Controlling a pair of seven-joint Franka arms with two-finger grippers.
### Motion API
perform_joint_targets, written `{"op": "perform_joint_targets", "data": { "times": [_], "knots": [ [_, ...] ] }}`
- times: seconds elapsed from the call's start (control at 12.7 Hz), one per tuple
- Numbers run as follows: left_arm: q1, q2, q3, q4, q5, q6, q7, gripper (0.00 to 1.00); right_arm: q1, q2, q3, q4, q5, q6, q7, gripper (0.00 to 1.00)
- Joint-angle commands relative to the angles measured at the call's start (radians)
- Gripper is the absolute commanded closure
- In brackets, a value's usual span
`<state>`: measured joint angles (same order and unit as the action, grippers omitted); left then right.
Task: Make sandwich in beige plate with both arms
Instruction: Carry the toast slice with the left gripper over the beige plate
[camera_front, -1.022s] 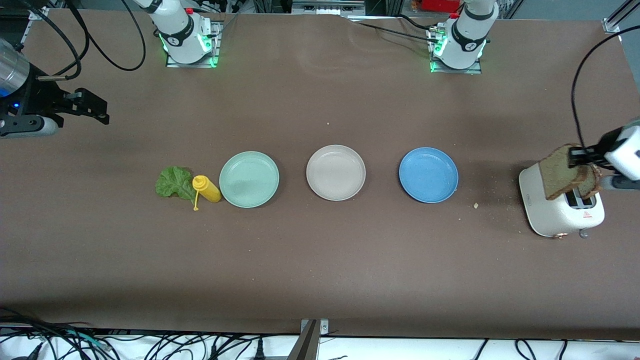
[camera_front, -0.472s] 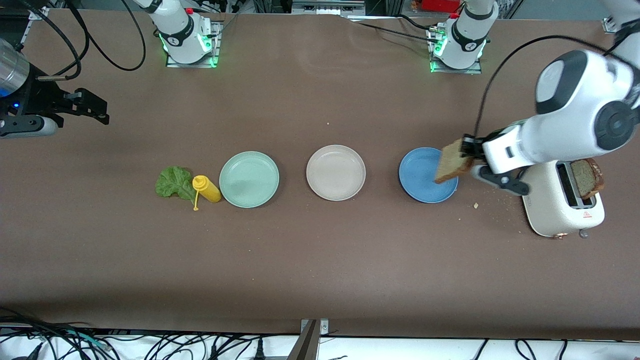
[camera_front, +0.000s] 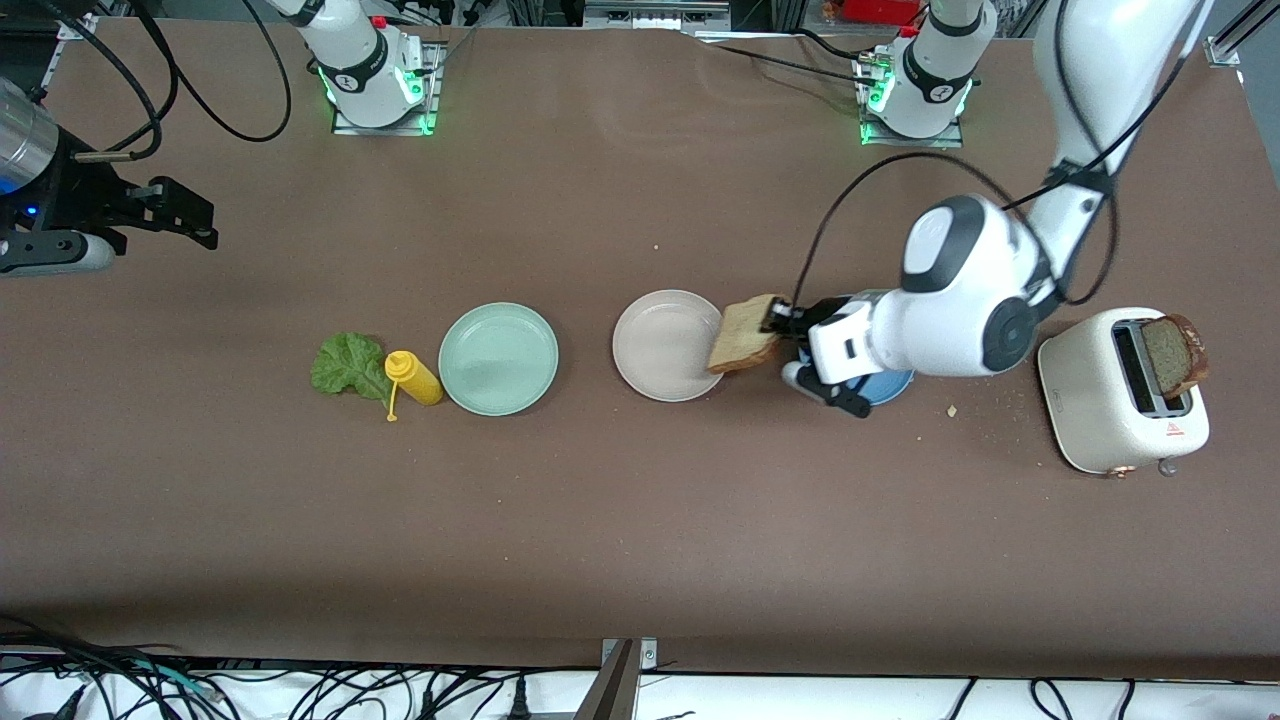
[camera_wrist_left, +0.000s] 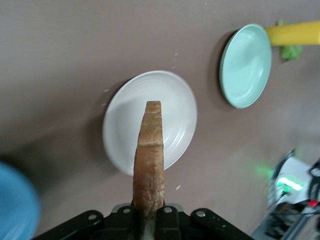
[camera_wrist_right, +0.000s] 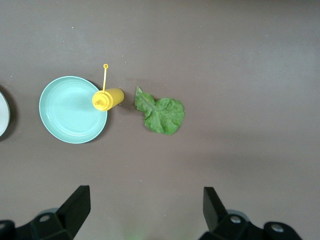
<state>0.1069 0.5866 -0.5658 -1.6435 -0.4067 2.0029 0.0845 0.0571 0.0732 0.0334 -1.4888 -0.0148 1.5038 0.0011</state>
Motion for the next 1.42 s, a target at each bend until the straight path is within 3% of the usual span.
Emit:
{"op": "perform_joint_targets", "data": {
  "times": [0.0,0.39,0.71,0.79,0.86,1.26,1.34],
  "knots": [
    [-0.035,0.096,-0.002,0.034,-0.061,0.104,0.012,1.00,-0.005,-0.003,-0.001,0.005,0.010,-0.004,0.005,0.00],
    [-0.087,0.188,-0.003,0.027,-0.219,0.152,0.108,1.00,-0.013,-0.003,-0.001,0.005,0.010,-0.001,0.005,0.00],
    [-0.099,0.222,-0.003,0.004,-0.227,0.146,0.159,1.00,-0.014,0.007,-0.001,0.005,0.009,-0.001,0.002,0.00],
    [-0.099,0.226,-0.003,0.005,-0.227,0.146,0.168,0.82,-0.025,0.014,-0.003,0.005,0.009,-0.001,0.000,0.00],
    [-0.099,0.228,-0.002,0.004,-0.221,0.146,0.169,0.01,-0.040,0.017,-0.003,0.007,0.013,0.001,-0.003,0.00],
    [-0.076,0.219,0.006,0.004,-0.195,0.135,0.187,0.00,-0.075,0.017,-0.003,0.005,0.058,-0.001,-0.006,0.00],
    [-0.075,0.210,0.007,0.005,-0.146,0.129,0.187,0.00,-0.089,0.019,-0.004,0.005,0.071,0.001,-0.004,0.00]
  ]
}}
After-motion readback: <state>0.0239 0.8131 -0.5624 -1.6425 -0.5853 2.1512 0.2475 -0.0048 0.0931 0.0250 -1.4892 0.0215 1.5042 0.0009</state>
